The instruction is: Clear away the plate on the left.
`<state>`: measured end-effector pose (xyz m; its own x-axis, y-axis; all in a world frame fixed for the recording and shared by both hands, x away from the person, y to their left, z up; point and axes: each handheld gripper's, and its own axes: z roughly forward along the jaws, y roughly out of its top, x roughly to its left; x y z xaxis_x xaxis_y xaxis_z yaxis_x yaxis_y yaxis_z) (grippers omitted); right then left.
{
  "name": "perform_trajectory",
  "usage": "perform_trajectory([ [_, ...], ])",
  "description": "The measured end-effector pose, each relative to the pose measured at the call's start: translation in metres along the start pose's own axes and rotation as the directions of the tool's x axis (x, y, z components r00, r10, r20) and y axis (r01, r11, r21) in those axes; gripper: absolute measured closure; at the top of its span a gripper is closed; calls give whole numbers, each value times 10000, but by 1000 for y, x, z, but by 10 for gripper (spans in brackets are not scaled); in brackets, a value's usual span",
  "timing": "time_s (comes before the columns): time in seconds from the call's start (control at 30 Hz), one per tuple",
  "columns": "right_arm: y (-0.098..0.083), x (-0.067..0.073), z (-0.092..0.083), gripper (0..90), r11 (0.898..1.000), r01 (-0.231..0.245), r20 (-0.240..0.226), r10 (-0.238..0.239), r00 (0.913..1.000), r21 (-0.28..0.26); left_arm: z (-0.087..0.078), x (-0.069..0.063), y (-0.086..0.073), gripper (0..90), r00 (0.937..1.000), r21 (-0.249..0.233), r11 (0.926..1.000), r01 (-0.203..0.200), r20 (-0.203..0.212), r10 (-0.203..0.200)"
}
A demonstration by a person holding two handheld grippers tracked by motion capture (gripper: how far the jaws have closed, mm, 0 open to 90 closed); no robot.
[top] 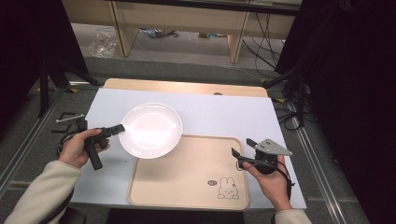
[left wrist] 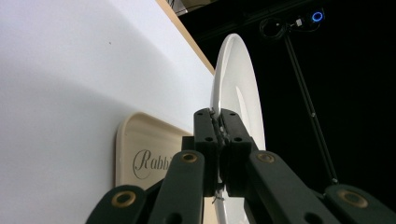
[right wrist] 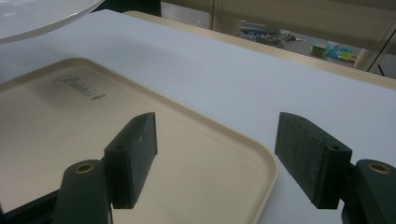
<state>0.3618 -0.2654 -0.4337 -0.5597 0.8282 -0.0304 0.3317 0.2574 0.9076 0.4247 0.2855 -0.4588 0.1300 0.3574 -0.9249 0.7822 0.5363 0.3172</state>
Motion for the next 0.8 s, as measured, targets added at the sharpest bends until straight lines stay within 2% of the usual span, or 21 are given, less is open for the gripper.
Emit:
perform_trajectory([
  [0.03, 0, 0, -1, 304, 9999, 22, 10, -22, 10000, 132, 0, 0, 0, 865, 10000, 69, 10000, 31, -81, -30],
  [0.1, 0, 0, 0, 304, 10000, 1, -3, -1, 10000, 3, 2, 0, -1, 865, 10000, -62, 10000, 41, 73, -40],
  [0.17, 0, 0, 0, 304, 10000, -8, -2, 8, 10000, -47, 3, 0, -2, 865, 10000, -67, 10000, 22, 51, -22],
  [0.23, 0, -1, 1, 304, 9998, 109, 45, -108, 9999, -140, 4, 0, -3, 865, 10000, -5, 10000, 0, 68, 0],
  [0.27, 0, -1, 1, 304, 9999, 62, 10, -62, 10000, -98, 3, -1, -3, 865, 10000, 163, 9999, -26, -81, 28],
  [0.3, 0, 0, 0, 304, 10000, -7, -21, 7, 10000, -49, 5, -1, -4, 865, 10000, 18, 10000, 7, 82, -7],
  [0.33, 0, 0, 0, 304, 10000, -6, -21, 6, 10000, -46, 4, -2, -4, 865, 10000, 225, 9997, -29, -37, 30],
  [0.43, 0, 0, 0, 304, 10000, -12, -22, 12, 10000, -44, 7, -2, -6, 865, 9998, 115, 9999, -36, 179, 34],
  [0.5, 0, 0, 0, 304, 10000, -7, -21, 7, 10000, -42, 7, -3, -6, 865, 9999, 153, 9999, -58, 128, 56],
  [0.53, 0, 0, 0, 304, 10000, -7, -25, 7, 10000, -4, 7, -3, -6, 864, 10000, 326, 9994, -87, -6, 88],
  [0.7, 0, 0, 0, 304, 10000, -22, -23, 22, 10000, -37, 8, -4, -7, 865, 9999, 356, 9993, -102, -23, 103],
  [0.77, 0, 0, 0, 304, 10000, -9, -24, 9, 10000, -43, 9, -4, -8, 865, 9999, 368, 9992, -128, 40, 126],
  [0.8, 0, 0, 0, 304, 10000, -1, -26, 1, 10000, -10, 10, -4, -9, 865, 9997, 235, 9996, -132, 211, 128],
])
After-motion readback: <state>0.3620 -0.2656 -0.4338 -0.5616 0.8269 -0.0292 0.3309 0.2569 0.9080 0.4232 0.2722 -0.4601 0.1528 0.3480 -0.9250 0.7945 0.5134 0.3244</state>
